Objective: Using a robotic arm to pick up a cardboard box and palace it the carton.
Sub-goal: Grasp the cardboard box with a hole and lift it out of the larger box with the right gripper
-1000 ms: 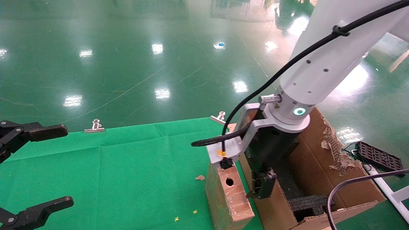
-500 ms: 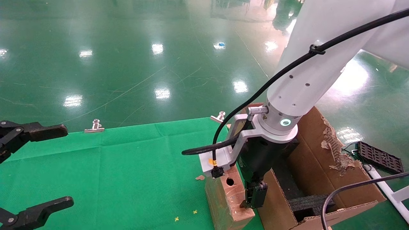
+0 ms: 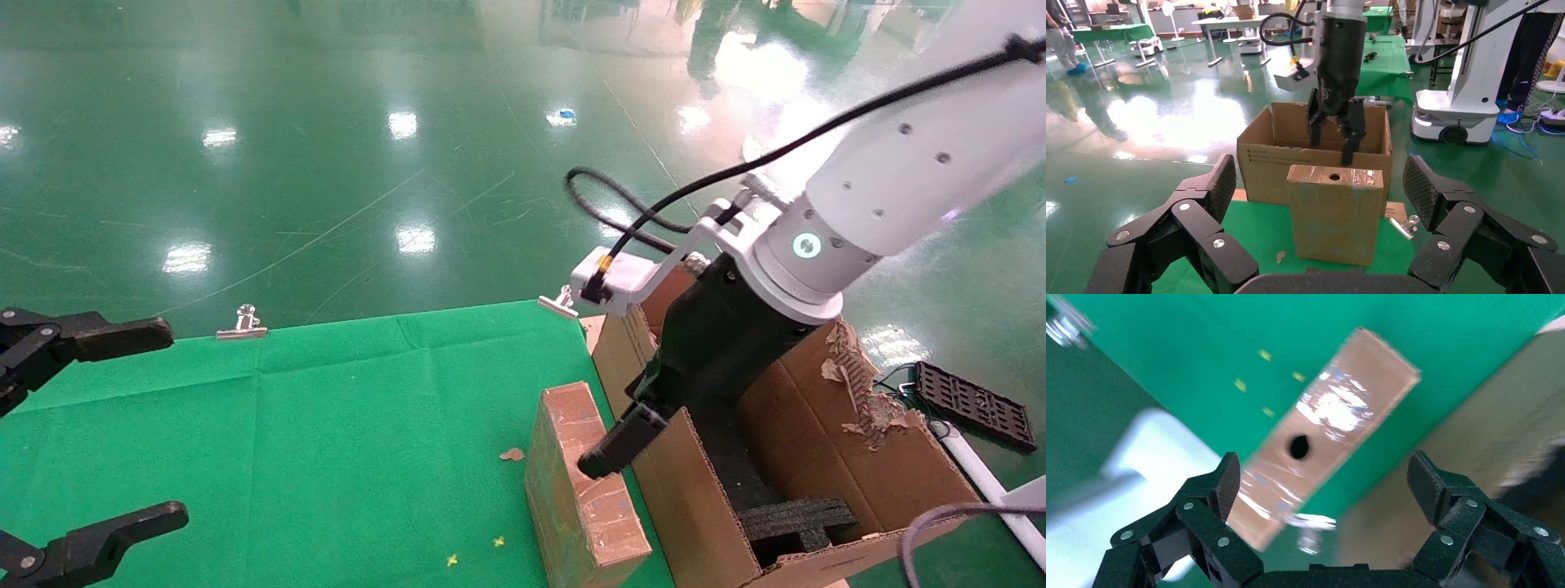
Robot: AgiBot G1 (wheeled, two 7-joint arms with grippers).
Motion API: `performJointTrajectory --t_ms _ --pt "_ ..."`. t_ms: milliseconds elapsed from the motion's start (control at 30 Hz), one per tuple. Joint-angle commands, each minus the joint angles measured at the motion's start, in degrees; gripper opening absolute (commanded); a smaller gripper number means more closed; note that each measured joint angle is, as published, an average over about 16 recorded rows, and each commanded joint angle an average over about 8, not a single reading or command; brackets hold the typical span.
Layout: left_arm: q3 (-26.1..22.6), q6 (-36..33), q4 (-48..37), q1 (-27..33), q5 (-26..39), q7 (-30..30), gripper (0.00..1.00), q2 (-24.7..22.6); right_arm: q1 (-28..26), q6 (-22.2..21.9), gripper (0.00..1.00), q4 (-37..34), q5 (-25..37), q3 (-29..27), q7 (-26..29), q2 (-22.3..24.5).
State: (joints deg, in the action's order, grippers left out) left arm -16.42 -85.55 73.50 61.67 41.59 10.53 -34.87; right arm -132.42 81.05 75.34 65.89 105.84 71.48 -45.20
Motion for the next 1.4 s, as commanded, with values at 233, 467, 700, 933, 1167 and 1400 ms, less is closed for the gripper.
performJointTrajectory --t_ms 233,467,700,933,1167,1400 --pt "0.0 0.0 0.0 0.0 0.0 0.0 1.0 0.0 3.2 -3.5 1.0 -0.3 -1.8 1.0 7.3 2.1" --pt "-0.1 0.0 0.0 0.0 0.0 0.0 1.0 0.0 5.8 -5.2 0.83 -0.1 -0.7 2.0 8.1 0.2" --pt "-0.1 0.0 0.0 0.0 -0.1 0.0 0.69 0.0 6.1 -5.0 0.05 0.6 1.8 3.1 8.8 -2.0" --pt "-0.1 0.0 0.0 0.0 -0.1 -0.1 0.04 0.0 6.2 -4.3 0.0 1.2 2.8 3.8 9.3 -3.0" --pt "-0.1 0.1 0.0 0.0 -0.1 -0.1 0.0 0.1 6.9 -4.2 0.0 1.2 3.0 4.2 9.0 -2.9" --pt "-0.2 0.1 0.0 0.0 -0.1 -0.1 0.0 0.1 7.0 -4.0 0.0 1.0 3.7 4.6 8.8 -2.6"
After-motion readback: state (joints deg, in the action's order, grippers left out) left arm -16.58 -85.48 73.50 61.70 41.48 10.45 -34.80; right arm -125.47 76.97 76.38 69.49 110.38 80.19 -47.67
